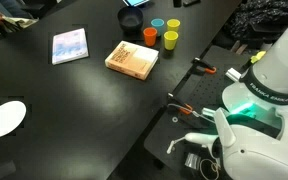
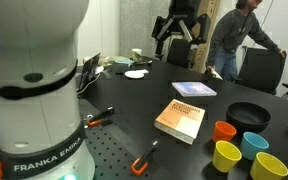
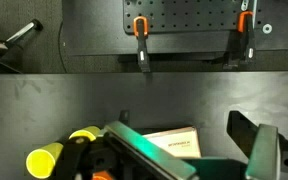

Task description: Open the book and flip the pages

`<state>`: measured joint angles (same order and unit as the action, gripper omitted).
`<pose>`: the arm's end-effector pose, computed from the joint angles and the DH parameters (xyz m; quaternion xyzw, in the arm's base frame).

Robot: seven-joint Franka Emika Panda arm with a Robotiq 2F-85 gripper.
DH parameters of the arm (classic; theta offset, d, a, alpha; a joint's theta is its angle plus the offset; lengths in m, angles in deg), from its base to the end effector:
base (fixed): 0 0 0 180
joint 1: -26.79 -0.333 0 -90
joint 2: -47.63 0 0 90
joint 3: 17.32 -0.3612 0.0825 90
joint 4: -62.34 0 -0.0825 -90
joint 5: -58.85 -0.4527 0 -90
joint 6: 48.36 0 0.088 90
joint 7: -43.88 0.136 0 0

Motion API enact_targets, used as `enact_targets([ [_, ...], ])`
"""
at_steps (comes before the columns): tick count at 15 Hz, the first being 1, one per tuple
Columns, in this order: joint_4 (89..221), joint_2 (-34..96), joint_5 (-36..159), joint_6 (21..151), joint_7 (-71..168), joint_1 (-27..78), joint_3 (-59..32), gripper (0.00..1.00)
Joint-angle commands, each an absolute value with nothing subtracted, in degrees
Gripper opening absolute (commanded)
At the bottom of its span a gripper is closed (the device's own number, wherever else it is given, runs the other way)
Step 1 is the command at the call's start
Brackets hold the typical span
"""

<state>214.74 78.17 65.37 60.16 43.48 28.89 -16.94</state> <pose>0.3693 -0.0272 0.3650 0.9920 0.0069 -0.1171 0.0469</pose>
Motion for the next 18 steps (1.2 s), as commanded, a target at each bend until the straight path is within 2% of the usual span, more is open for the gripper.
enact_targets([
  [1, 214.60, 78.18, 65.42, 59.99, 43.56, 28.71, -16.79, 1.00],
  [11, 214.37, 76.90, 65.11, 60.89, 43.40, 28.70, -16.53, 1.00],
  [18, 213.72, 57.97, 60.73, 85.71, 39.46, 29.88, -10.74, 1.00],
])
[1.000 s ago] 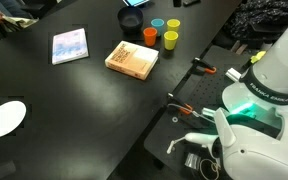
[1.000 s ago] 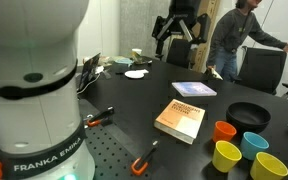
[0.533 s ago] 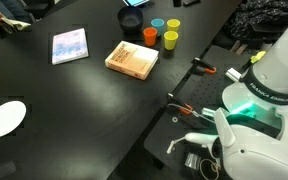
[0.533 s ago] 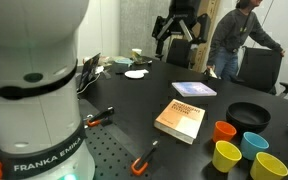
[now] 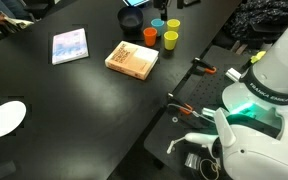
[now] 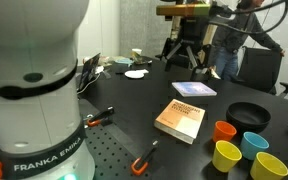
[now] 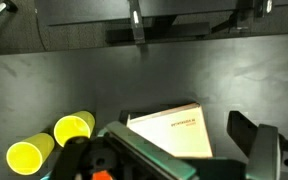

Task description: Open the book and flip the pages

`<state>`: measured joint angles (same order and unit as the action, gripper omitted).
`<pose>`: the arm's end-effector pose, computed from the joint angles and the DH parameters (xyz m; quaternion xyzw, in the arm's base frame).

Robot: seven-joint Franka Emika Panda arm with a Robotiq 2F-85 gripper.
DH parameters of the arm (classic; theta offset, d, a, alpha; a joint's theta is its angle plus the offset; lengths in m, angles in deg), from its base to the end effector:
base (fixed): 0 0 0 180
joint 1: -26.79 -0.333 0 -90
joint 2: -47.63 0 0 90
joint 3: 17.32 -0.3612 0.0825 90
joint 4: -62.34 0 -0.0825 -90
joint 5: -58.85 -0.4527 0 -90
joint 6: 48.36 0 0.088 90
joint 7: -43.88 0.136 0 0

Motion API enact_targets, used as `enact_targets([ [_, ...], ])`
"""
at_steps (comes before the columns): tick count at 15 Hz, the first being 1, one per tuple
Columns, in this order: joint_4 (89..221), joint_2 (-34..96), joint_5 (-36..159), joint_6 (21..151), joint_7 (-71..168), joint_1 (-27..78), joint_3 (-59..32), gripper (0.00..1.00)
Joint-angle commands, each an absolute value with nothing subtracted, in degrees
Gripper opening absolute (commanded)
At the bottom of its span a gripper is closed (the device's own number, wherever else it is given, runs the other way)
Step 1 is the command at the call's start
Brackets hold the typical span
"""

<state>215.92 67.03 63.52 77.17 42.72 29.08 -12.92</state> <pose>0.4036 -0.0495 0.2967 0.9968 -0.0189 -0.0765 0.0135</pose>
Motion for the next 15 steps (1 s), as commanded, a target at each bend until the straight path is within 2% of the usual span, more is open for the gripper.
enact_targets([
  [1, 213.08, 54.49, 59.54, 88.87, 38.09, 29.93, -9.97, 1.00],
  [4, 210.31, 44.20, 52.25, 95.80, 30.96, 29.79, -8.59, 1.00],
  [8, 204.17, 32.98, 40.69, 99.43, 20.79, 32.45, -12.26, 1.00],
  [15, 191.88, 17.23, 44.70, 102.58, 21.80, 37.72, -15.78, 1.00],
])
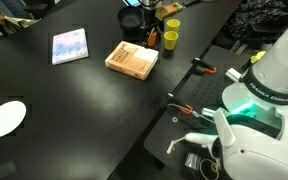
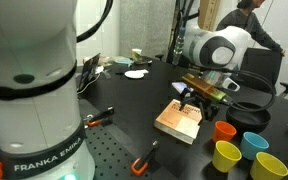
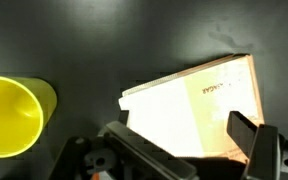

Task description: Open the book and flip the pages

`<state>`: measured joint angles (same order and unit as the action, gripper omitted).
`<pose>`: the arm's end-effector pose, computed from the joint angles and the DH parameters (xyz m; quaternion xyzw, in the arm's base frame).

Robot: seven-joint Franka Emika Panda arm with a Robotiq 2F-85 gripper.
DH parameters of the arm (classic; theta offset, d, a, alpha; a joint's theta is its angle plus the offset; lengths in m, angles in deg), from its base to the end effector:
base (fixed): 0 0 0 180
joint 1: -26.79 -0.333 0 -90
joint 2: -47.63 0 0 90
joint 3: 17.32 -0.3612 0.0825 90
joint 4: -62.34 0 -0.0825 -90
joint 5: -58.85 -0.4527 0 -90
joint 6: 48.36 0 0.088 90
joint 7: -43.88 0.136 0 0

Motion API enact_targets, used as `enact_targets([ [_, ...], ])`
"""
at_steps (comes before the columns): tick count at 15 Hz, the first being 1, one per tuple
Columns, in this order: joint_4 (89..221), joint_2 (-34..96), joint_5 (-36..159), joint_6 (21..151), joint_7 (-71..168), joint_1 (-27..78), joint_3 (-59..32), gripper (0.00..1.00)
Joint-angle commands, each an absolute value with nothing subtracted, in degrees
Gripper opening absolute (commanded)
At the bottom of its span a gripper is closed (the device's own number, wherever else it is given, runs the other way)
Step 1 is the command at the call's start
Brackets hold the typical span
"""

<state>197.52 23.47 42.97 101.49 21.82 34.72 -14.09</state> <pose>0.5134 -0.1066 0.0860 -0.9952 0.0289 0.0633 0.0687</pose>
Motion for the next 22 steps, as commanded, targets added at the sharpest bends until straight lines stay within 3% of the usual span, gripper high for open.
enact_targets([
  [1, 190.29, 14.92, 45.39, 102.92, 22.13, 38.35, -15.84, 1.00],
  [9, 180.88, 5.90, 45.58, 101.28, 20.02, 46.25, -21.20, 1.00],
  [22, 178.44, 5.31, 39.97, 95.11, 15.12, 52.69, -29.55, 1.00],
])
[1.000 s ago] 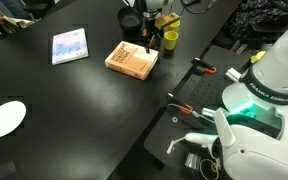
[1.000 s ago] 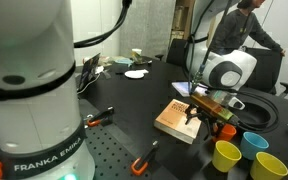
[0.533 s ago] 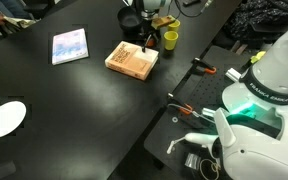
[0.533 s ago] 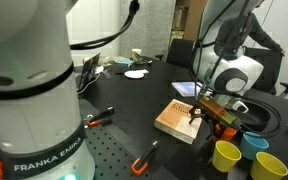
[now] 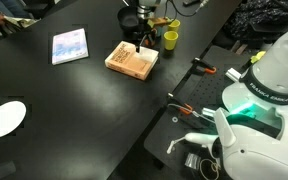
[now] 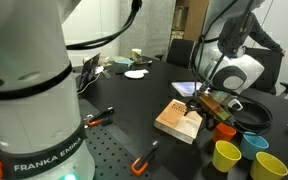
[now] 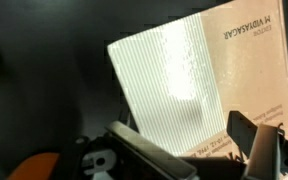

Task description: Open the book and flip the pages

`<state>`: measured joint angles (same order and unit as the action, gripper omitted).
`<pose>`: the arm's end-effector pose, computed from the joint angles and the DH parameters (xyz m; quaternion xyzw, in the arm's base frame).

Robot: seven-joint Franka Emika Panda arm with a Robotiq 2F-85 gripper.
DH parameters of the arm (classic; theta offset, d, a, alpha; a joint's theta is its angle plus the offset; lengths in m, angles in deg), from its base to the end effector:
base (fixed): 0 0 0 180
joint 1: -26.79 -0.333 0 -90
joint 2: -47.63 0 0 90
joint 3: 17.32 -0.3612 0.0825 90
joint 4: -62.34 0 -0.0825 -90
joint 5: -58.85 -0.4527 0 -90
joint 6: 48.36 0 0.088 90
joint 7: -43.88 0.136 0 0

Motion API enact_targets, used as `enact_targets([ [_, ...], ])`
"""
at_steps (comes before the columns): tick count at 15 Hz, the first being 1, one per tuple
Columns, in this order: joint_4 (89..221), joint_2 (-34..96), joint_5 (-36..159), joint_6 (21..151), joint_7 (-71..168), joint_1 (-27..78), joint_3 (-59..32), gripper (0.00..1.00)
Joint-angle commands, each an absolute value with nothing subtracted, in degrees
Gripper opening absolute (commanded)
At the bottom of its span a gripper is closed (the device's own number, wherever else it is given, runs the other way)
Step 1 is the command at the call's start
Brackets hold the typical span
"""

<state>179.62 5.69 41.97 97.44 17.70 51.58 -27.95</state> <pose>0.5839 -0.1334 0.0077 -0.9835 0.0429 0.0636 0.1636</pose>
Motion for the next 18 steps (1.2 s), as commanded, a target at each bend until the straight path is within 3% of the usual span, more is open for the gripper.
enact_targets([
  [1, 178.51, 5.48, 39.94, 94.74, 15.10, 52.42, -29.46, 1.00],
  [18, 183.84, 17.18, 43.61, 92.34, 20.51, 42.93, -26.41, 1.00],
])
